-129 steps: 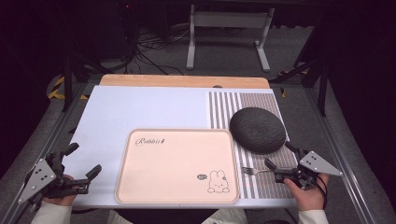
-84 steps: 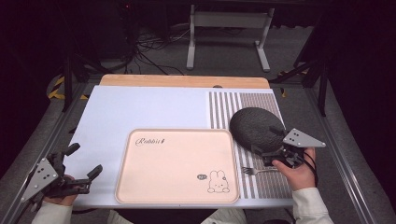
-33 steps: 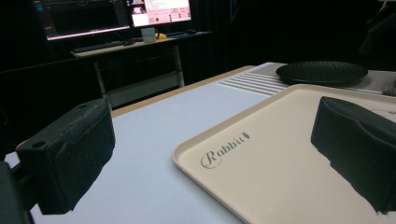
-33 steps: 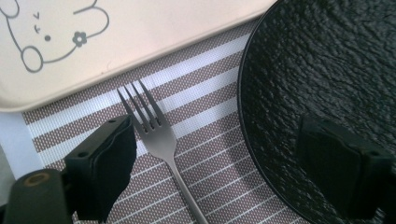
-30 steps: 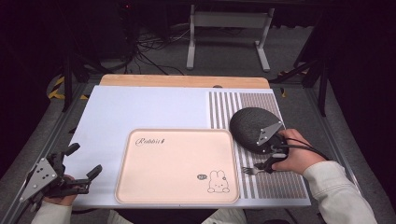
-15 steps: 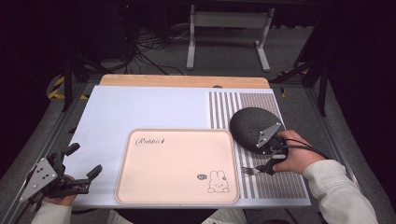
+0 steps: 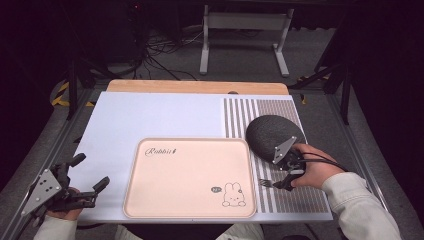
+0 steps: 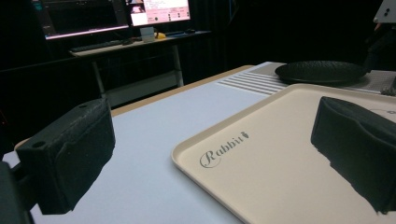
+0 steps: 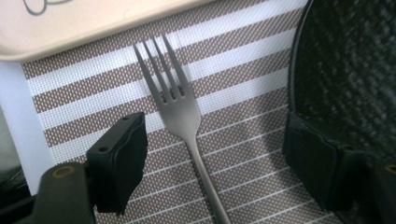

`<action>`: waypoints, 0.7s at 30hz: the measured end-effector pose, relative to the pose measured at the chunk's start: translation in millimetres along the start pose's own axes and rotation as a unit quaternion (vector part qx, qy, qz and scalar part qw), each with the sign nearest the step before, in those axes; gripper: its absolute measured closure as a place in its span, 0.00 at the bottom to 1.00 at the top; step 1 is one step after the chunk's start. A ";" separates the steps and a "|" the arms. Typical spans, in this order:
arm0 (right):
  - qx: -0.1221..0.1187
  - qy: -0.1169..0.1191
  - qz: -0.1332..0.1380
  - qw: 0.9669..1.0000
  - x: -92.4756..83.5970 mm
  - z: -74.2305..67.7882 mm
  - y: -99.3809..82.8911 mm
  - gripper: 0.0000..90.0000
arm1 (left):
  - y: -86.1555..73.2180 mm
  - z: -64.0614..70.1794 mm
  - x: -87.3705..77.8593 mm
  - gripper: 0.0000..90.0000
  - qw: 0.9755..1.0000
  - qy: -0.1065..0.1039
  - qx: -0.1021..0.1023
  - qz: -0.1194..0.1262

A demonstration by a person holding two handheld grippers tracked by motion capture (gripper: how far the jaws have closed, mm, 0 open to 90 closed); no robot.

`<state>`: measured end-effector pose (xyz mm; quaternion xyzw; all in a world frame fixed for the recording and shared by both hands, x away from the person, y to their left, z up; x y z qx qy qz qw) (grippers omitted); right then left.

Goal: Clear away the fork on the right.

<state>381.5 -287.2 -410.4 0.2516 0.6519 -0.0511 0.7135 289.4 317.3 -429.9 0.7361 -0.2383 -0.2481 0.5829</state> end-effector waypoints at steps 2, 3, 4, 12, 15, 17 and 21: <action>-0.001 0.005 -0.006 1.000 2.9 0.0 -1.5 0.29 | 0.0 0.2 0.1 0.01 1.000 0.001 0.000 0.001; 0.000 0.008 -0.011 1.000 4.1 -0.4 -2.4 0.30 | 0.0 0.2 0.1 0.01 1.000 0.001 0.000 0.001; 0.002 0.012 -0.015 1.000 5.6 -0.9 -3.1 0.32 | 0.0 0.2 0.1 0.01 1.000 0.001 0.000 0.001; 0.001 0.025 -0.038 0.999 12.3 -3.3 -5.5 0.37 | -0.1 0.3 0.2 0.01 1.000 0.000 0.000 0.000; 0.002 0.030 -0.046 0.998 14.3 -4.1 -6.4 0.39 | -0.1 0.2 0.2 0.01 1.000 0.000 0.000 0.000; 0.001 0.033 -0.049 0.998 14.8 -4.2 -6.8 0.39 | -0.1 0.2 0.2 0.01 1.000 0.000 0.000 0.000; 0.001 0.039 -0.054 0.998 16.1 -5.5 -7.4 0.40 | -0.2 0.3 0.4 0.01 1.000 0.000 -0.001 0.000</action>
Point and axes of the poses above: each handheld gripper's, and its own axes: x roughly forward along the jaws, y roughly out of its top, z roughly to its right, the point moved 1 cm from there along x, roughly forward along the jaws, and after that the axes turned 5 degrees about x, right-handed, at the moved point
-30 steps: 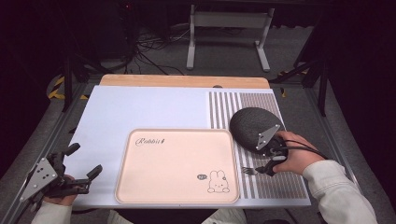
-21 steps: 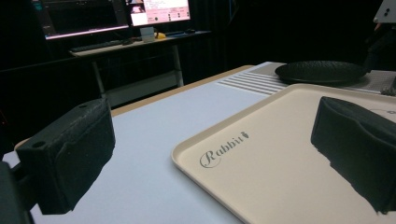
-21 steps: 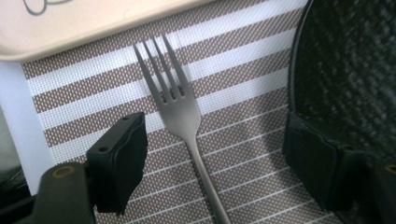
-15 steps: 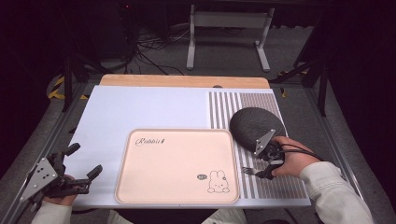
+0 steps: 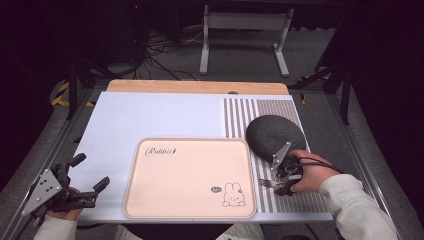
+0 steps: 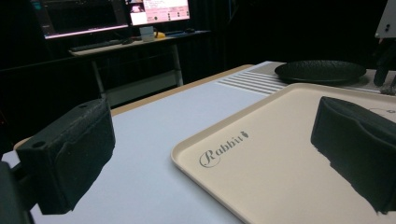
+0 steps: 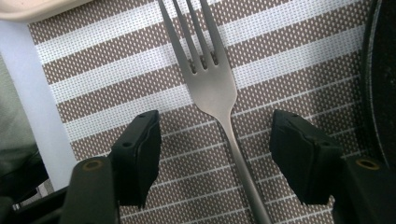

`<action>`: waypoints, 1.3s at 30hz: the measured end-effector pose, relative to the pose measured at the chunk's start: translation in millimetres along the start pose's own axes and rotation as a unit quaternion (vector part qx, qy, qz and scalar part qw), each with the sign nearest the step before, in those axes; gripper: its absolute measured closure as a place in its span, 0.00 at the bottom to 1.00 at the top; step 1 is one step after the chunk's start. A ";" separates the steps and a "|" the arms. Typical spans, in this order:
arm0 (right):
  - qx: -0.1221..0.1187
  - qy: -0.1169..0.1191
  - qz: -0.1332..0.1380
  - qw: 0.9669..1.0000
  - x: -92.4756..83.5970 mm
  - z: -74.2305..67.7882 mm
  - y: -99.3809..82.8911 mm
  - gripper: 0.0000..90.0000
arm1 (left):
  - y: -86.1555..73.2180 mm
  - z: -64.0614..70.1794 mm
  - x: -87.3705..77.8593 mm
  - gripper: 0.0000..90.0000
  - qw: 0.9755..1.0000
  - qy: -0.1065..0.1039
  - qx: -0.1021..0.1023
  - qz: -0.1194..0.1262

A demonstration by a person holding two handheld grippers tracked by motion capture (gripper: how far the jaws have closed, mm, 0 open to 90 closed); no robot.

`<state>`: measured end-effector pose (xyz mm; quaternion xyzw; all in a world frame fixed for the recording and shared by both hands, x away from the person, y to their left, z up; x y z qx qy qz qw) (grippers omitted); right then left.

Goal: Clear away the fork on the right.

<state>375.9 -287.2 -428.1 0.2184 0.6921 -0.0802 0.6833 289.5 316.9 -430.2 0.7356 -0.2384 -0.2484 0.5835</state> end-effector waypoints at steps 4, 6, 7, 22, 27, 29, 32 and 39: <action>-0.008 -0.002 -0.015 1.000 -1.7 -0.4 0.8 0.50 | 0.0 -0.1 0.0 0.01 1.000 0.000 0.000 0.000; -0.023 -0.007 -0.026 0.999 -2.4 -0.2 1.8 0.58 | 0.0 -0.2 0.3 0.01 1.000 0.000 0.001 0.002; -0.023 -0.007 -0.026 0.999 -2.4 -0.2 1.8 0.58 | 0.0 -0.2 0.3 0.01 1.000 0.000 0.001 0.002; -0.120 -0.027 -0.091 0.988 -3.4 0.3 7.4 0.93 | 0.0 0.0 0.1 0.01 1.000 -0.001 0.001 0.000; -0.132 -0.027 -0.095 0.986 -2.8 -1.4 7.7 0.96 | 0.0 0.1 0.0 0.01 1.000 -0.001 0.000 0.000; -0.134 -0.026 -0.095 0.986 -2.7 -1.4 7.8 0.96 | 0.0 0.2 0.0 0.01 1.000 -0.001 0.000 0.000; -0.135 -0.024 -0.096 0.986 -2.8 -1.1 8.0 0.96 | 0.0 0.1 -0.1 0.01 1.000 0.000 0.000 0.000; -0.136 -0.023 -0.099 0.985 -3.1 -1.0 8.3 0.96 | 0.0 0.2 0.0 0.01 1.000 -0.001 0.000 0.000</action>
Point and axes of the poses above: each handheld gripper's, and its own axes: x roughly forward along the jaws, y roughly out of its top, z roughly to its right, the point moved 1 cm from there along x, roughly forward along the jaws, and after that the axes turned 5 degrees about x, right-handed, at the moved point
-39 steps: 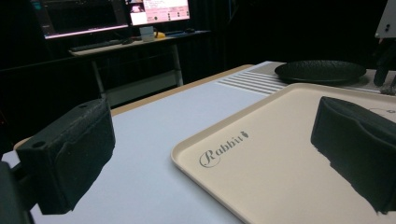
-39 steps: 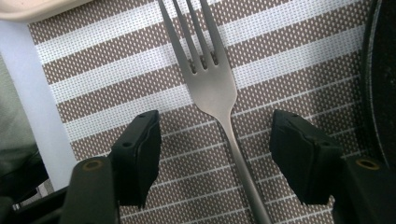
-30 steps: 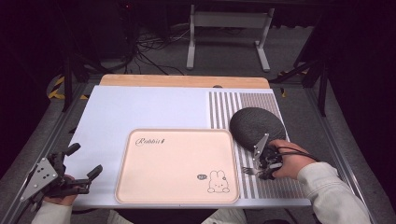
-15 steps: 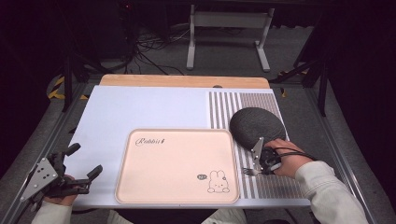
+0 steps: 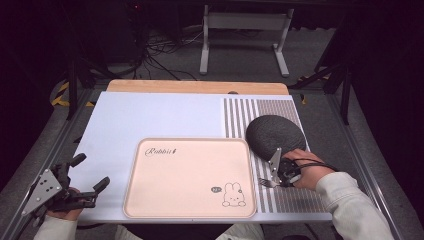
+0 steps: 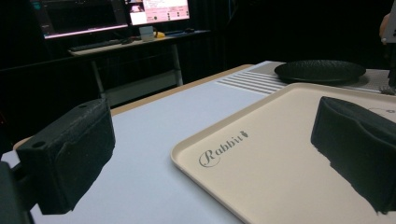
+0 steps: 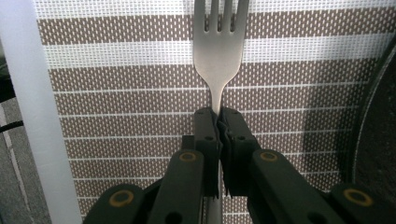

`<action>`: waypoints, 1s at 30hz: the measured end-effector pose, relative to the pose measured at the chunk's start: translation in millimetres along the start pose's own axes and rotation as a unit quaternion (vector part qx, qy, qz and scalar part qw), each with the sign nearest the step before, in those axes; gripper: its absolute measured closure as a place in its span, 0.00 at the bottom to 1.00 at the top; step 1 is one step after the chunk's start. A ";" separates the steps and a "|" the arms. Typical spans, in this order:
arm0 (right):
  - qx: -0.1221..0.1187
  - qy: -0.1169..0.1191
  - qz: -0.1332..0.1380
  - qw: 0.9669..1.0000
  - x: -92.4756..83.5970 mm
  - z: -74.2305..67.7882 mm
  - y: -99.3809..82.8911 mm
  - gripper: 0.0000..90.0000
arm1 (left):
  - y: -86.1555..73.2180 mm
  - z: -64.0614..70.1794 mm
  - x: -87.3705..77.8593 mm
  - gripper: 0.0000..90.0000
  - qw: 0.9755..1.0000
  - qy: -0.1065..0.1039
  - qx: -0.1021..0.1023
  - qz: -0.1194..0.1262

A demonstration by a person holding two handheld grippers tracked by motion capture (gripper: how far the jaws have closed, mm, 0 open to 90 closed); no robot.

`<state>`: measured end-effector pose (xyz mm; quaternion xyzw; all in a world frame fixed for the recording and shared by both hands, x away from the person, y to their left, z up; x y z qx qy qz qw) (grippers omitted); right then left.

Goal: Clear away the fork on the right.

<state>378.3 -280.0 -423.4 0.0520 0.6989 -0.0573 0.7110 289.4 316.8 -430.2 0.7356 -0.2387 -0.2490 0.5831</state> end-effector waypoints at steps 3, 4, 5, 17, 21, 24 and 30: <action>0.000 0.000 0.001 1.000 0.2 -0.2 0.0 0.96 | 0.0 -0.2 -0.1 0.01 1.000 0.001 0.000 0.000; 0.001 0.000 0.001 1.000 0.2 -0.2 0.0 0.96 | -0.1 -0.3 -0.1 0.01 1.000 0.001 -0.001 0.000; 0.001 -0.001 0.001 1.000 0.3 -0.4 0.1 0.96 | -0.1 -0.2 0.0 0.01 1.000 0.001 0.000 0.000; 0.014 -0.005 0.005 1.000 -3.7 -2.3 -1.2 0.97 | -0.4 -0.1 0.5 0.01 1.000 0.000 -0.001 0.000; 0.020 -0.011 0.025 0.999 -12.3 -2.8 -2.2 0.97 | -0.5 -0.5 0.2 0.01 1.000 0.001 -0.001 0.000; 0.022 -0.018 0.035 0.999 -17.8 -2.7 -2.8 0.97 | -0.5 -0.5 0.1 0.01 1.000 0.001 -0.002 -0.001; 0.030 -0.025 0.056 0.998 -28.8 -3.4 -3.4 0.97 | -0.8 -0.9 0.2 0.01 1.000 0.002 -0.003 -0.001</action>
Point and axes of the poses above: each handheld gripper's, and its own axes: x roughly forward along the jaws, y roughly out of its top, z roughly to its right, the point moved 1 cm from there along x, roughly forward along the jaws, and after that the axes turned 5 degrees about x, right-handed, at the moved point
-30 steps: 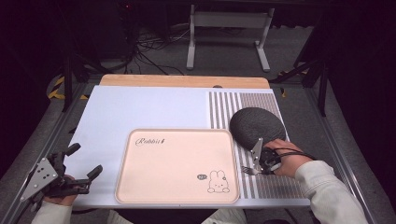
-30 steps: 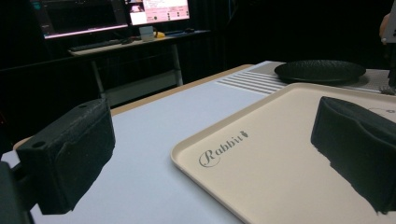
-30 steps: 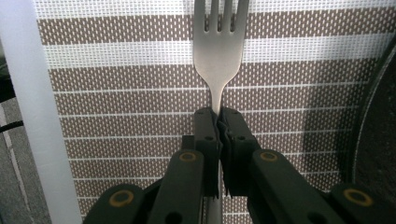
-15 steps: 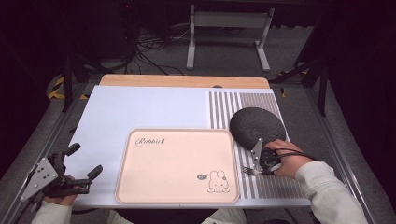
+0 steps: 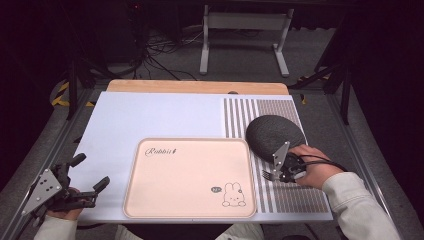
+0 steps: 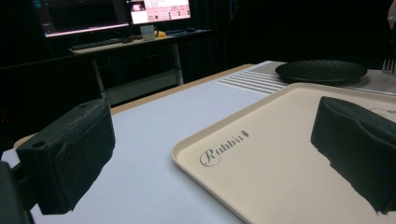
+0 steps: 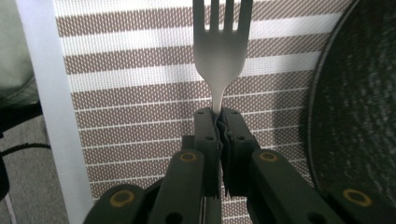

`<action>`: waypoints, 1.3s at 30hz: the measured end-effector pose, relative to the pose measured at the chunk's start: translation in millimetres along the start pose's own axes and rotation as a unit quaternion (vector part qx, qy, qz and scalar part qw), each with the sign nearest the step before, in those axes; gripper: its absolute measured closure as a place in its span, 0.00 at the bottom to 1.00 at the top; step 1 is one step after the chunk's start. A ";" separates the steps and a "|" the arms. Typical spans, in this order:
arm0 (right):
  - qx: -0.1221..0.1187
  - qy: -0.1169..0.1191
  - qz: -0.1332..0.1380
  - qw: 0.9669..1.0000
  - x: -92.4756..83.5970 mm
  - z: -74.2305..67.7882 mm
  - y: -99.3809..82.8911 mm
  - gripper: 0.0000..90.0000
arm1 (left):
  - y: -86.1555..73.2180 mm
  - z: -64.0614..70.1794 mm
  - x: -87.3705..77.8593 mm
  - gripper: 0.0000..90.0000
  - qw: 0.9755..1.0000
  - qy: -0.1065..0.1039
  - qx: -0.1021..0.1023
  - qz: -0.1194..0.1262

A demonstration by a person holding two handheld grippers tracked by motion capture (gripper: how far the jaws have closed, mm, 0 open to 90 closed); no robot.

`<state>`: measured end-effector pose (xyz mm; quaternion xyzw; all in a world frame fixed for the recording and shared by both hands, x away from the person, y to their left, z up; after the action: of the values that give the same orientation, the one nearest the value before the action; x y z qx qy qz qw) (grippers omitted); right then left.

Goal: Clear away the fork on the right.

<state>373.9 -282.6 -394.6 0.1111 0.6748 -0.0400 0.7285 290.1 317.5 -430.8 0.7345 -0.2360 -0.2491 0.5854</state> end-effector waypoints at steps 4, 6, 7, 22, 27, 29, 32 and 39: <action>0.004 -0.006 0.014 1.000 -8.4 0.0 1.0 0.97 | 0.0 0.1 -0.1 0.01 1.000 0.000 -0.002 0.001; 0.004 -0.010 0.024 1.000 -12.1 0.5 2.0 0.97 | 0.1 0.0 -0.2 0.01 1.000 0.000 0.001 0.000; 0.006 -0.010 0.029 1.000 -14.0 0.6 2.5 0.97 | 0.1 0.1 -0.2 0.01 1.000 0.000 0.001 0.000; 0.005 -0.031 0.072 0.997 -37.9 -0.4 7.6 0.97 | 0.1 0.1 -0.1 0.01 1.000 0.000 0.001 0.000; 0.003 -0.037 0.080 0.996 -44.1 -1.3 11.3 0.97 | 0.3 0.1 -0.1 0.01 1.000 -0.002 0.002 0.001; 0.002 -0.042 0.089 0.995 -48.1 -1.9 13.7 0.97 | 0.2 0.2 -0.2 0.01 1.000 -0.001 0.002 0.000; -0.003 -0.046 0.094 0.994 -52.5 -2.5 18.5 0.97 | 0.2 0.1 -0.1 0.01 1.000 -0.001 0.002 0.000; -0.011 -0.045 0.098 0.994 -55.6 -3.1 34.8 0.97 | 0.3 0.3 -0.2 0.01 1.000 -0.001 0.002 0.001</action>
<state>373.4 -253.3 -335.9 0.1672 0.6276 0.0343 0.7596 289.8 317.3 -430.5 0.7353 -0.2379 -0.2493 0.5836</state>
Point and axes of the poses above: each handheld gripper's, and its own axes: x roughly forward along the jaws, y roughly out of its top, z roughly to its right, the point moved 1 cm from there along x, roughly forward along the jaws, and after that the axes turned 5 degrees about x, right-handed, at the moved point
